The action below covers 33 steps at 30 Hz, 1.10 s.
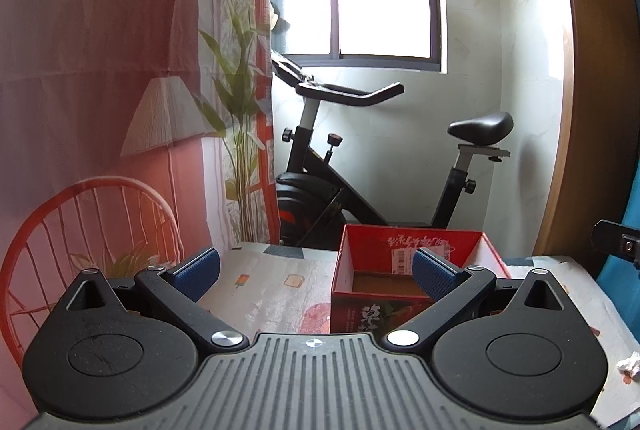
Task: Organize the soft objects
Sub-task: 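Lower the right tool toward the grey knit cloth beside the red box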
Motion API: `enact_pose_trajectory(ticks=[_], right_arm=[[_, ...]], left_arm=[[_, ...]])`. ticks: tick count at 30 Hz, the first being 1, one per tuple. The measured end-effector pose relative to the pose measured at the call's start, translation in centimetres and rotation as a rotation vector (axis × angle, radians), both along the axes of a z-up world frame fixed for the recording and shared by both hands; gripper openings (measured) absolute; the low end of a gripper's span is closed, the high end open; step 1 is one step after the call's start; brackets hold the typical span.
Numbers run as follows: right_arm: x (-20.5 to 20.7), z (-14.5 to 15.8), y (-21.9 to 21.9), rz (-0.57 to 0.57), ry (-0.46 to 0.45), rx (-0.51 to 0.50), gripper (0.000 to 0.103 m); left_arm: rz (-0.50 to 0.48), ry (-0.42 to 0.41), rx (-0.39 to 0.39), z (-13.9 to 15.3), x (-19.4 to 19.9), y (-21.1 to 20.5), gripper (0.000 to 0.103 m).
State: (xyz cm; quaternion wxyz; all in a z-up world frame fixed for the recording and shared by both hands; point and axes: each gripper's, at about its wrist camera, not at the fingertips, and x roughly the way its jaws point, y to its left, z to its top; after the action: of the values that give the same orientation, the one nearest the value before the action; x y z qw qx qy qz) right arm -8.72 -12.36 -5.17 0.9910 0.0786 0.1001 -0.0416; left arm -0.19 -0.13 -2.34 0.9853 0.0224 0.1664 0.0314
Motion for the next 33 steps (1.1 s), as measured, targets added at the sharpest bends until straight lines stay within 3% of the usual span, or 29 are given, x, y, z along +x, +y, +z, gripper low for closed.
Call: enact_pose_trajectory(ticks=[7,16,19,24,30,33], right_arm=[[1.9,-3.1,-0.5,0.000,0.044,0.009,0.103],[4.5,-9.1,-0.4,0.030,0.156,0.001,0.103],[5.0,-11.5,-0.6,0.028,0.183,-0.010,0.103],[5.4,-15.4,-1.8,0.001,0.219,0.034,0.103],[5.1,-19.1,-1.1,-0.007,0.258,-0.145,0.103],[5.2,-20.0,-1.2,0.014,0.285,-0.138,0.103]], left_arm=[[-0.001,0.046,0.007,-2.4,1.5,0.6,0.103],[-0.057,0.150,0.007,-7.9,3.9,1.7,0.103],[-0.065,0.204,-0.016,-9.9,5.0,2.5,0.103],[-0.060,0.262,-0.121,-13.7,6.1,4.7,0.103],[-0.056,0.326,-0.155,-16.8,7.2,6.0,0.103],[-0.076,0.336,-0.151,-17.7,7.3,6.3,0.103]])
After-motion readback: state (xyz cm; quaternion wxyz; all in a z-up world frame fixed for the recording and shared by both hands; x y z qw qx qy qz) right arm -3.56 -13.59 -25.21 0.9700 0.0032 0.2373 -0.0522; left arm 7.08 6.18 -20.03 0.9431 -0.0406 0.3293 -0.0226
